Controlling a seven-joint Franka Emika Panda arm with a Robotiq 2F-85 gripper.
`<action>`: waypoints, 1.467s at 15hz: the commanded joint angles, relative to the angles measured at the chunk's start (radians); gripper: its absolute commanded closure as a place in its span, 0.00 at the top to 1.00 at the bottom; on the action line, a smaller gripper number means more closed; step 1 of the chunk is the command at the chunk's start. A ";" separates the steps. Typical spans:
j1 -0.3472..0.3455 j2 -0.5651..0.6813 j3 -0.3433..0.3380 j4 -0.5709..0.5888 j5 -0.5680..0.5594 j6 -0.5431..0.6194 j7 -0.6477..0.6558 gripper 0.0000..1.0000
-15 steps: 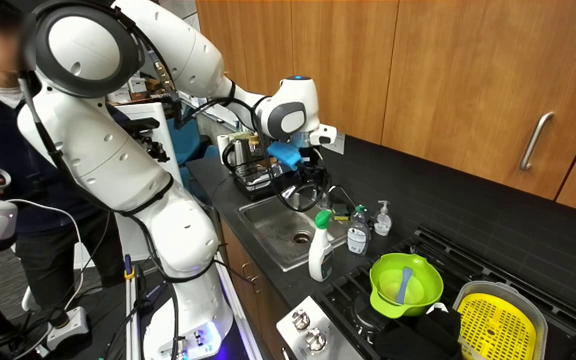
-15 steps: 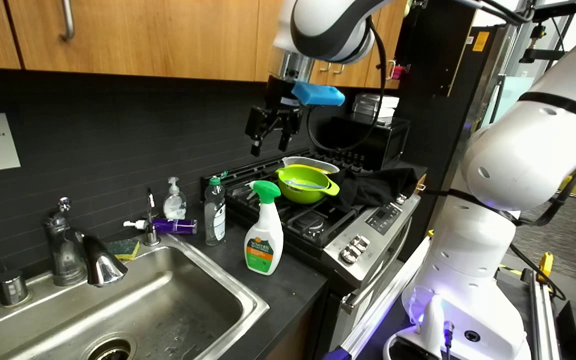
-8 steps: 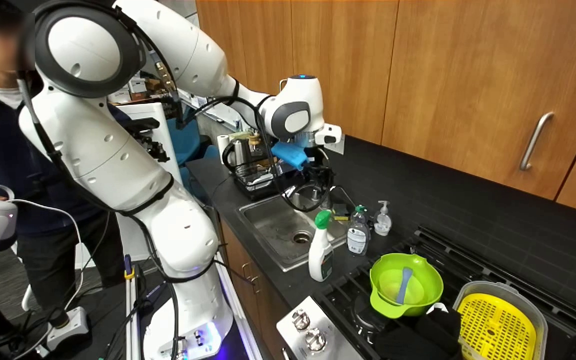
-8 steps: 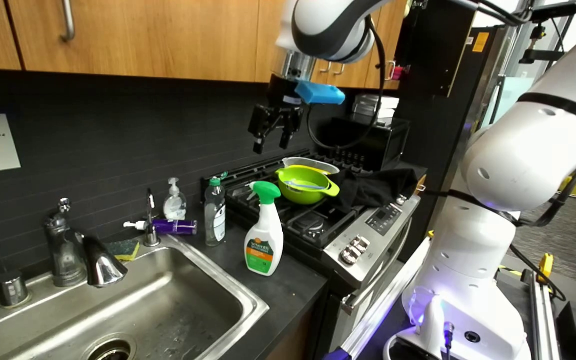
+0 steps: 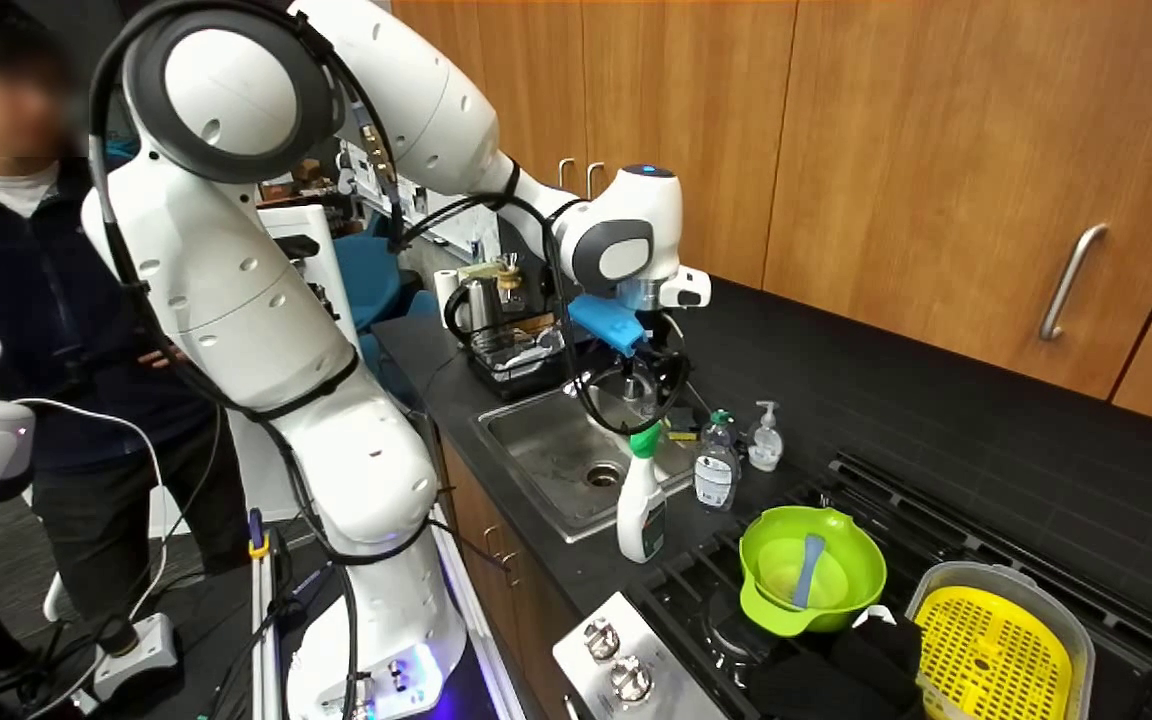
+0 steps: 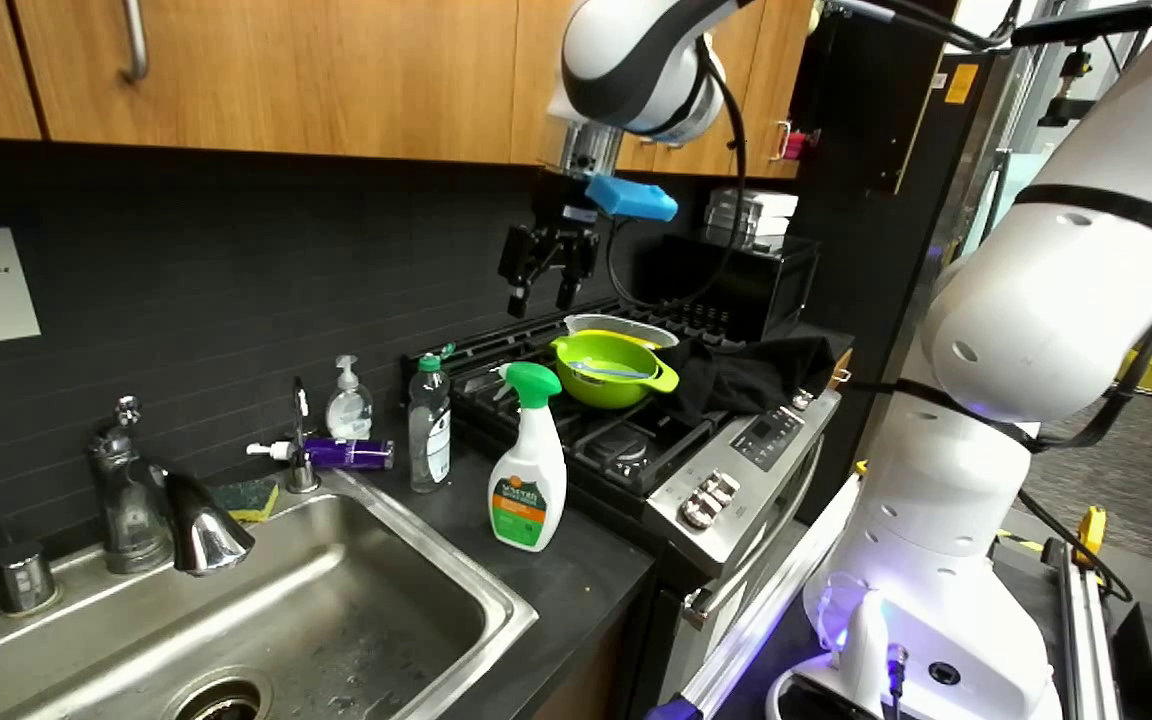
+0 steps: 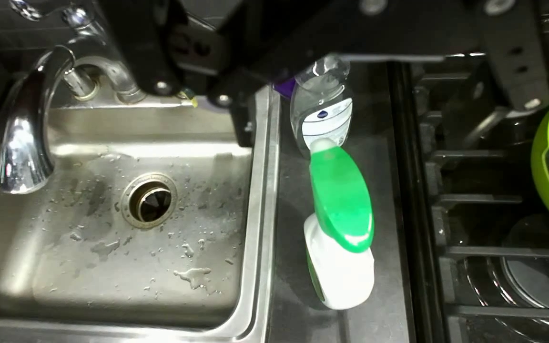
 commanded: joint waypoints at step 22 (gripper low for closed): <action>-0.009 0.328 0.029 0.206 0.076 -0.149 0.128 1.00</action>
